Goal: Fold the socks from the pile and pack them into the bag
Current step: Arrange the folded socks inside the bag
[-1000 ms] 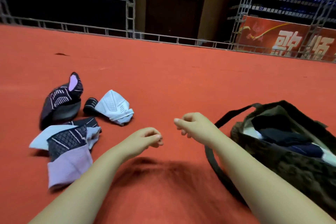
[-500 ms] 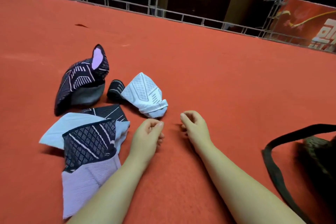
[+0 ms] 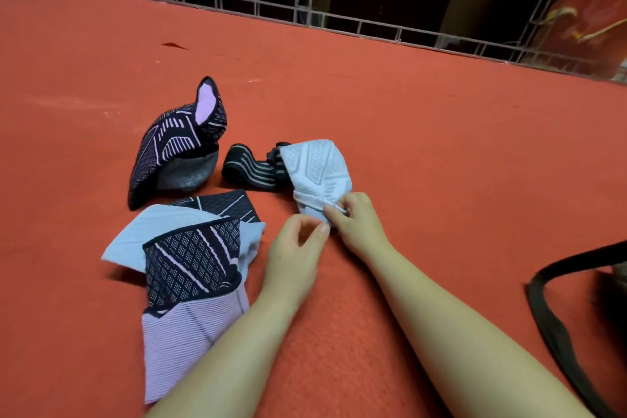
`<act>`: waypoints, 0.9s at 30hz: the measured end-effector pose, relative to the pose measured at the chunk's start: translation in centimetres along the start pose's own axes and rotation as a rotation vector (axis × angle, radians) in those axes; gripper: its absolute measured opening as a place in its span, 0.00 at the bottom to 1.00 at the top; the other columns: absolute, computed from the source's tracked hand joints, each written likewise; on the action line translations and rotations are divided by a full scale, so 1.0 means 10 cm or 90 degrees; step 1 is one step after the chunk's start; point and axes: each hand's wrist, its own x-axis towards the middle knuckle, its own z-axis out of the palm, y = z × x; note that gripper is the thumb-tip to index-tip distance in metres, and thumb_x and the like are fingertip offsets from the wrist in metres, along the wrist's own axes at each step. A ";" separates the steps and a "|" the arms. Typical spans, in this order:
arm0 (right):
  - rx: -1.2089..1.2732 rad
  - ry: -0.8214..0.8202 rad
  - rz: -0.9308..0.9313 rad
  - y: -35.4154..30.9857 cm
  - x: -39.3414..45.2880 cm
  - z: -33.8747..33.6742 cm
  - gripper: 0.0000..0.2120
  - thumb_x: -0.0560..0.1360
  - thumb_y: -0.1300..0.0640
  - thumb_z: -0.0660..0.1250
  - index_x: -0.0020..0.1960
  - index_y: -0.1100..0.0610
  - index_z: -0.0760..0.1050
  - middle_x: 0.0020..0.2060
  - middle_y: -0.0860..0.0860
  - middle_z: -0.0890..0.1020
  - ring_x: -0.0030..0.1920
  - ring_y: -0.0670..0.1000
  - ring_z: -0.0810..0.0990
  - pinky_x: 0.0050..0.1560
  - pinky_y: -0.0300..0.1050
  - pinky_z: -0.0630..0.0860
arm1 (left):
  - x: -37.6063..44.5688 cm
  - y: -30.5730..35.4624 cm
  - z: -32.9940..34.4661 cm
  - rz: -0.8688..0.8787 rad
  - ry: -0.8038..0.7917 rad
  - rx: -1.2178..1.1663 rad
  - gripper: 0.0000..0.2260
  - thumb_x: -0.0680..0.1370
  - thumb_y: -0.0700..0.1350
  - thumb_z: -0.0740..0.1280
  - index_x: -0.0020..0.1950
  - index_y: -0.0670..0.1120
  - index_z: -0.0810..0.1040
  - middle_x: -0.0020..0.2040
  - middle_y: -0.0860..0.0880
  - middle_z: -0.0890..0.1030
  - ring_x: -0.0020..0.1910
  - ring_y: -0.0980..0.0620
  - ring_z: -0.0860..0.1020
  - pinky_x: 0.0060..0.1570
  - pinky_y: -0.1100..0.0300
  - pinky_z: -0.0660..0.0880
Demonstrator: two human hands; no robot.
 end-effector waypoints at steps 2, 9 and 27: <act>0.098 0.038 0.038 -0.06 -0.26 -0.11 0.15 0.76 0.54 0.65 0.34 0.52 0.64 0.36 0.49 0.71 0.37 0.47 0.67 0.36 0.39 0.63 | 0.01 0.00 -0.02 0.016 0.060 -0.020 0.03 0.76 0.47 0.66 0.49 0.52 0.75 0.45 0.55 0.78 0.40 0.60 0.74 0.49 0.56 0.73; 0.297 0.002 0.062 -0.28 -1.26 -0.41 0.14 0.67 0.42 0.62 0.34 0.52 0.67 0.28 0.43 0.70 0.31 0.43 0.67 0.33 0.40 0.65 | -0.12 0.05 0.04 -0.002 -0.216 -0.070 0.25 0.64 0.62 0.64 0.59 0.56 0.71 0.56 0.61 0.77 0.54 0.66 0.76 0.56 0.68 0.71; 0.275 -0.165 -0.001 -0.02 -1.11 -0.67 0.26 0.62 0.27 0.64 0.53 0.41 0.76 0.50 0.43 0.82 0.52 0.43 0.79 0.56 0.44 0.74 | -0.33 0.11 0.11 -0.031 -0.453 -0.078 0.35 0.60 0.70 0.71 0.48 0.41 0.79 0.40 0.48 0.81 0.40 0.54 0.79 0.41 0.62 0.75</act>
